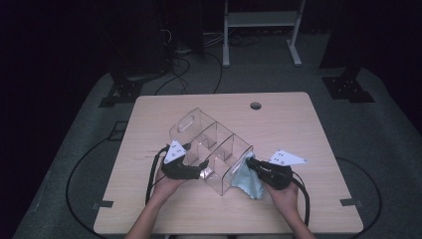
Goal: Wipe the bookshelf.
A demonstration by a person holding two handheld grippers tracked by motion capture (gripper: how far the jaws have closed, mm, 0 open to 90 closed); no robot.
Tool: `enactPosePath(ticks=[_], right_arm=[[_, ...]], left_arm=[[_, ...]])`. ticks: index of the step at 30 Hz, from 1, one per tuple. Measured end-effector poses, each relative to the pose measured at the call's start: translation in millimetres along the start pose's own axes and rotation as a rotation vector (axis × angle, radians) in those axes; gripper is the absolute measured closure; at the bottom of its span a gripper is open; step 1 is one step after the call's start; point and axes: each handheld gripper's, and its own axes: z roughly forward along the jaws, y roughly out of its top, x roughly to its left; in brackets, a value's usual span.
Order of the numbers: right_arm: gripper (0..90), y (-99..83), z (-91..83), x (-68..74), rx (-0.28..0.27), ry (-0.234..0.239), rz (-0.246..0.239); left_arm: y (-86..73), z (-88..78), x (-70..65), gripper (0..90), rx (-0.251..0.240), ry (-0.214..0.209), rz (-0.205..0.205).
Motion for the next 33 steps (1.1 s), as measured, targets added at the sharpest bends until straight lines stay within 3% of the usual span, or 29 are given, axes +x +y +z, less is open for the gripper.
enactPosePath(ticks=[4,6,10,14,16,19,20,25,29,31,33], right_arm=[[83.4,0.2,1.5,13.0,0.006,0.052,-0.037],[83.4,2.0,1.0,15.1,0.01,0.048,-0.063],[83.4,2.5,0.3,3.7,-0.007,0.039,-0.008],[83.4,2.1,1.6,10.0,-0.007,0.043,-0.022],[83.4,3.8,1.4,16.8,0.006,0.048,-0.068],[83.3,3.3,-0.7,6.9,0.0,0.029,-0.025],[83.4,2.2,-0.6,3.6,-0.004,0.042,-0.003],[83.3,2.2,1.0,12.8,0.01,0.056,-0.045],[83.1,1.4,1.1,6.4,0.003,0.054,-0.019],[83.2,1.3,0.9,8.6,0.005,0.052,-0.021],[83.2,0.3,1.8,13.8,0.001,0.08,-0.019]], left_arm=[[0.2,0.0,0.1,8.2,0.001,0.0,0.0],[0.0,-0.1,0.3,8.2,0.0,-0.001,-0.001],[0.2,0.3,0.0,8.2,0.002,0.003,-0.001],[0.2,0.3,0.6,8.2,0.0,0.002,0.0],[0.1,-0.2,1.1,8.2,0.001,0.0,0.002],[-0.1,0.0,1.2,7.9,0.0,-0.003,0.001],[-0.1,0.0,1.2,7.8,0.0,-0.003,0.001],[-0.4,-0.6,1.6,7.3,-0.001,-0.01,0.0],[-0.5,-1.3,2.3,6.7,-0.008,-0.025,-0.008],[-0.4,-1.2,1.9,6.7,-0.007,-0.021,-0.006],[-0.3,-1.2,1.9,7.0,-0.007,-0.02,-0.004]])
